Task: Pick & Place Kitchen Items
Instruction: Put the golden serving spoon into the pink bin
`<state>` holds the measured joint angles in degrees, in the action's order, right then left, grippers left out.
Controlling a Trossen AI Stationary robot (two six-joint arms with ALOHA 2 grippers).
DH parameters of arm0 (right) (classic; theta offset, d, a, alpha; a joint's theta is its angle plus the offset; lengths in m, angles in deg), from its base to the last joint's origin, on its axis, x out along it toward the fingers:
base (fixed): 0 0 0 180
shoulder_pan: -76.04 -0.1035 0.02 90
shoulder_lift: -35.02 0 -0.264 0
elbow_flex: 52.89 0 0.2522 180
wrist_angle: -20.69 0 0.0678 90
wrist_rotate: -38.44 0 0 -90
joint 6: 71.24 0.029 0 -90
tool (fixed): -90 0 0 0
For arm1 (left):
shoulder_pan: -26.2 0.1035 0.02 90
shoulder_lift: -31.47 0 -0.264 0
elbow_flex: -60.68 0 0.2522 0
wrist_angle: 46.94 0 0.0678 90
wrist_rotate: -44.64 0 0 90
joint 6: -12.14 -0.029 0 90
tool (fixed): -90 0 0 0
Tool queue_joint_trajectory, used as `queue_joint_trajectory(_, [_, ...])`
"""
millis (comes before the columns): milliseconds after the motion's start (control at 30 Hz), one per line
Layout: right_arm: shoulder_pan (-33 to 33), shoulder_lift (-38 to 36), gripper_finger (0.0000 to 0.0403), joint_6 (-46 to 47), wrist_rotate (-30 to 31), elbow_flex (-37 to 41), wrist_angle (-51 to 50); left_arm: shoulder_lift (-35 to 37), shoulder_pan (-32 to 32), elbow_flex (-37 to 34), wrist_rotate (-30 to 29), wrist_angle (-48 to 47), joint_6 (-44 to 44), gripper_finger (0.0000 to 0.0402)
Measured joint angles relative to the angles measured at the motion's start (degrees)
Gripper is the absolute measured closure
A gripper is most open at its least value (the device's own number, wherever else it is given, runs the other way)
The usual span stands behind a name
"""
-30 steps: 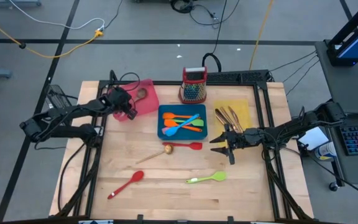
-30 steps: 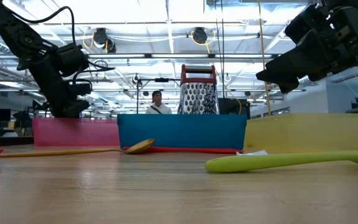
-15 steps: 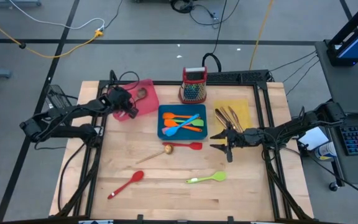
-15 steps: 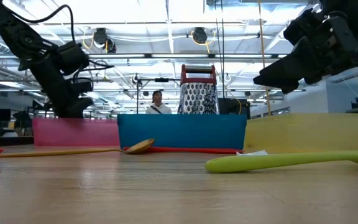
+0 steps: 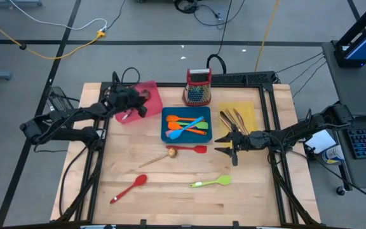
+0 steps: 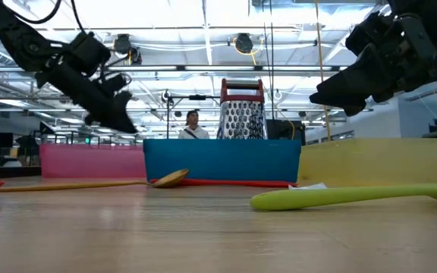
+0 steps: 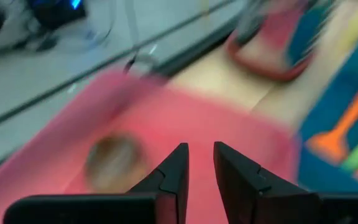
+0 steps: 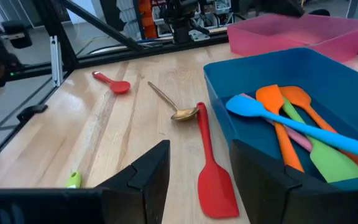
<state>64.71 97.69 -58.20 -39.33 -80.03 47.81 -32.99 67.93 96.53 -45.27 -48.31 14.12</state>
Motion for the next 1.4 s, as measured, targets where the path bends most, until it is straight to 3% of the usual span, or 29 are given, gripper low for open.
queue_joint_trajectory(267, [0.0, 0.0, 0.0243, 1.3, 0.1, 0.0, 0.0, 0.0, -4.5, 0.0, 11.3, 15.8, 4.1, 0.0321])
queue_joint_trajectory(433, [0.0, 0.0, 0.0243, 1.3, 0.1, 0.0, 0.0, 0.0, -8.5, 0.0, 16.6, 19.7, 4.7, 0.0321])
queue_joint_trajectory(1000, [0.0, 0.0, 0.0243, 0.9, 0.2, 0.0, 0.0, 0.0, -24.2, 0.0, 16.4, 19.1, 4.6, 0.0321])
queue_joint_trajectory(1400, [0.0, 0.0, 0.0243, 0.8, 0.2, 0.0, 0.1, 0.0, -28.9, 0.0, 15.1, 19.1, 4.2, 0.0321])
